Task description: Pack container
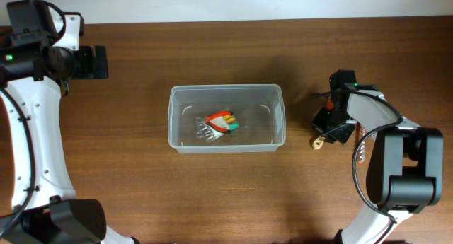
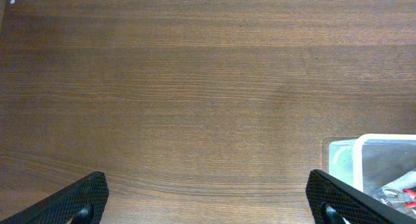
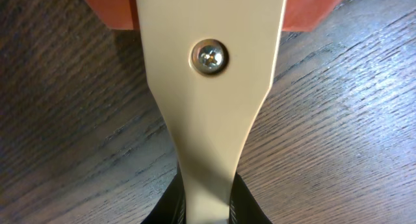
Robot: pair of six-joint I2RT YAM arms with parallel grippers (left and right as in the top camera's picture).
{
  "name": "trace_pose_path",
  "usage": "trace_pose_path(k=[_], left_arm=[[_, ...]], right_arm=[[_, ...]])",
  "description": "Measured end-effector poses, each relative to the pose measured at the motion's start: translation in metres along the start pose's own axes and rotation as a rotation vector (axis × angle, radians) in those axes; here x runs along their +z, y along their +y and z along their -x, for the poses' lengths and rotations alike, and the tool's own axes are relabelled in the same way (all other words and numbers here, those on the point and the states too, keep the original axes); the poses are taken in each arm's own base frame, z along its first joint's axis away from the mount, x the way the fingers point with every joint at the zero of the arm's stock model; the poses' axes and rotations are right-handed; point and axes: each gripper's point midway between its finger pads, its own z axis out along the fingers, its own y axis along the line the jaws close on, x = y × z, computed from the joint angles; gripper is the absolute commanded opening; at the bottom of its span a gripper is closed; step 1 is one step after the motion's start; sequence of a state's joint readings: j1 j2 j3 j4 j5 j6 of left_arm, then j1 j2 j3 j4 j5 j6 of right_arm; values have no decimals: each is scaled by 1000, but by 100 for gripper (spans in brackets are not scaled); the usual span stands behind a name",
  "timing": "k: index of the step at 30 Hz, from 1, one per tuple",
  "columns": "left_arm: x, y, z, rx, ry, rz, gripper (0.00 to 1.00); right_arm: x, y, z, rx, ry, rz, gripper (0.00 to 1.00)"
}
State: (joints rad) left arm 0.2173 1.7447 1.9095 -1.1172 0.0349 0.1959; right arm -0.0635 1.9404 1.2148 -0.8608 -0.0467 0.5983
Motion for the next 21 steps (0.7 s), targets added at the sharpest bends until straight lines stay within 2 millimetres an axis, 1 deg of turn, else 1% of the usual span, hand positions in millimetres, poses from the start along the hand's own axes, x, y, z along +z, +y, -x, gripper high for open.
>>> trace_pose_path(k=[3,6,8,9,10,11,12,13,14,15,17,18,19,20,21], left_arm=[[0,0,0,0,-2,0,99],[0,0,1,0,-3,1,99],[0,0,1,0,-3,1,99],[0,0,1,0,-3,0,99],[0,0,1,0,-4,1,99],[0,0,1,0,-4,1,99],[0,0,1,-1,-5,0,99],[0,0,1,-2,-5,0,99],[0,0,1,-2,-5,-1,99],[0,0,1,-3,-6,-2,99],[0,0,1,-3,-6,-2,99],[0,0,1,-3,-6,-2,99],[0,0,1,-3,-6,-2,99],[0,0,1,-3,-6,-2,99],[0,0,1,-3,-6,-2,99]], right_arm=[[0,1,1,-16,-2,1,4],[-4,5,8,-71,-16,10,4],[-12,10,13,-109,-22,13,4],[-27,15,19,-152,-31,17,4],[-36,20,25,-183,-46,23,4],[-59,31,37,-239,-87,41,4],[-75,38,44,-285,-122,51,4],[-97,48,51,-339,-167,59,4],[-122,60,55,-405,-218,76,4],[-142,71,55,-479,-261,86,4],[-179,92,44,-648,-326,101,4],[-195,104,33,-737,-355,110,4],[-209,114,18,-835,-368,112,4],[-219,124,5,-919,-384,115,4],[-229,137,-12,-1025,-402,120,4]])
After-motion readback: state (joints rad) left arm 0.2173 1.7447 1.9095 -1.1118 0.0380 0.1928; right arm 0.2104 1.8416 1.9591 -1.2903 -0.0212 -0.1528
